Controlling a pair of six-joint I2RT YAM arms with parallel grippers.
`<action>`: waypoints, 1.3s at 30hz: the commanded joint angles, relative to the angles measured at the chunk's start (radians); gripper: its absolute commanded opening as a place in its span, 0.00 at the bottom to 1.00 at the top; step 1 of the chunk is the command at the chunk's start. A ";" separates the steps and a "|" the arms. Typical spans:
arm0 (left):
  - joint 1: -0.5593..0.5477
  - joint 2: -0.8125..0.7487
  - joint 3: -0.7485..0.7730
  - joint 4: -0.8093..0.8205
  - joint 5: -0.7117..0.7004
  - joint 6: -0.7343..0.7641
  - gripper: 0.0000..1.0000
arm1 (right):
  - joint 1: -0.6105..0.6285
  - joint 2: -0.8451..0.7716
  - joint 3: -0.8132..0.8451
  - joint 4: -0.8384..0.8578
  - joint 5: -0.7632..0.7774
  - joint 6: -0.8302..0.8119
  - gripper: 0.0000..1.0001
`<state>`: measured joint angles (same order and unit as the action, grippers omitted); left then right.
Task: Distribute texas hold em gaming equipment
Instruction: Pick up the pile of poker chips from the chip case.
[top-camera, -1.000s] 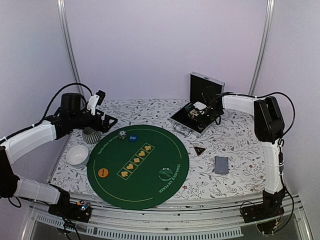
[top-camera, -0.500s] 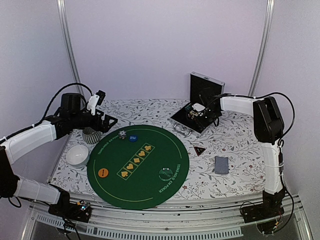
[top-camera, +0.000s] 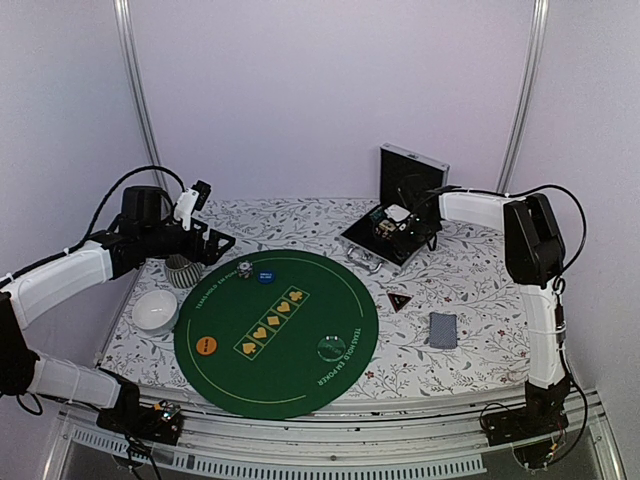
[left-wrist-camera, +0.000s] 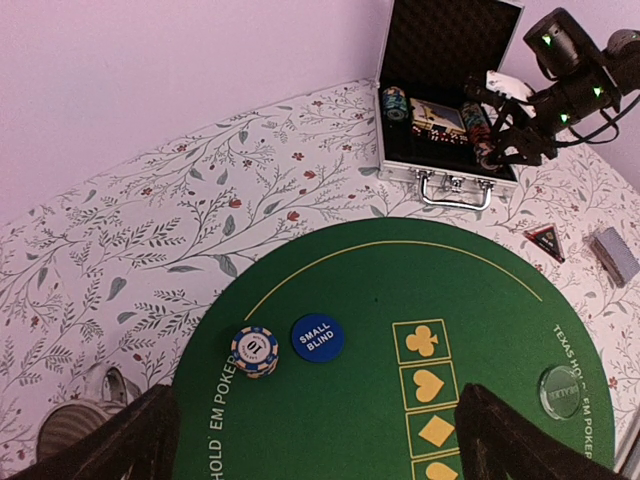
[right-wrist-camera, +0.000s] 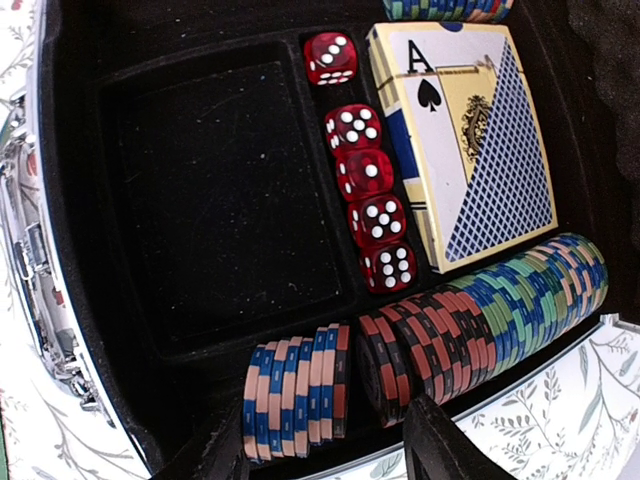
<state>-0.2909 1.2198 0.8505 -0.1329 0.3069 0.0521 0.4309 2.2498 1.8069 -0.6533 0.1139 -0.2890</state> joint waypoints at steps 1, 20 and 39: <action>-0.015 0.007 -0.014 0.008 0.012 0.005 0.98 | -0.004 0.065 0.017 -0.001 -0.086 0.013 0.55; -0.017 0.007 -0.016 0.005 0.014 0.008 0.98 | -0.003 -0.003 0.035 0.003 0.047 0.070 0.69; -0.021 0.014 -0.018 0.002 0.054 0.006 0.98 | 0.040 0.000 0.026 0.008 0.055 0.029 0.57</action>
<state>-0.2966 1.2255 0.8467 -0.1337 0.3317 0.0521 0.4656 2.2566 1.8206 -0.6514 0.1768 -0.2523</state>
